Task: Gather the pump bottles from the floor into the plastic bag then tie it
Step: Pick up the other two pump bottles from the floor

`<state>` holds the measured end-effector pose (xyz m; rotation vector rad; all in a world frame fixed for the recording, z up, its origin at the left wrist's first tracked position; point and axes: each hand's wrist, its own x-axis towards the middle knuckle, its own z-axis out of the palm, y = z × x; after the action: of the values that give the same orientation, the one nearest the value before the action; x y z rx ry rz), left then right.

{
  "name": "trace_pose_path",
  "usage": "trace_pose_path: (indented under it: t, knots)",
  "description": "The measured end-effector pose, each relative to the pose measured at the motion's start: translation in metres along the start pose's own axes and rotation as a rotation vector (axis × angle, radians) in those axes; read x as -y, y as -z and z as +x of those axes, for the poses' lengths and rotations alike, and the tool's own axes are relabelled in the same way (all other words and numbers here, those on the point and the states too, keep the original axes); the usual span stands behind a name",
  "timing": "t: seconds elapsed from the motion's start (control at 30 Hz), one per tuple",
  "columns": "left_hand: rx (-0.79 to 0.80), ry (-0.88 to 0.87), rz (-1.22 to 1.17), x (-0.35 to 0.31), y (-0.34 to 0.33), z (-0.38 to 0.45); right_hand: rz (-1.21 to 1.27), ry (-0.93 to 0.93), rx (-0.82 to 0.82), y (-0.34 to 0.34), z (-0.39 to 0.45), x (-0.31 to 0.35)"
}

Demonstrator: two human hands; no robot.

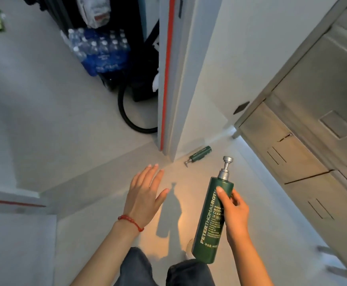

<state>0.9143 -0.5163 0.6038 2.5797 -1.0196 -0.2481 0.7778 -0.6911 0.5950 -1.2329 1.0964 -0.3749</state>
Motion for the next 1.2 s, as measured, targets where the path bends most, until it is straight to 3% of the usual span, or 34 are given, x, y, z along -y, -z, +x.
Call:
trace_pose_path:
  t: [0.33,0.87,1.03,1.2]
  knots:
    - [-0.022,0.084,-0.054,-0.118,-0.04,0.076,-0.066,0.053,0.038,0.122,0.098,0.065]
    - [0.008,0.231,-0.138,-0.148,-0.076,0.232,-0.106,0.041,0.15,0.121,0.277,0.128]
    - [-0.034,0.376,-0.158,-0.163,-0.094,0.268,-0.157,0.03,0.208,0.13,0.338,0.141]
    - [-0.121,0.577,-0.25,-0.191,-0.14,0.298,-0.251,0.0,0.372,0.14,0.411,0.144]
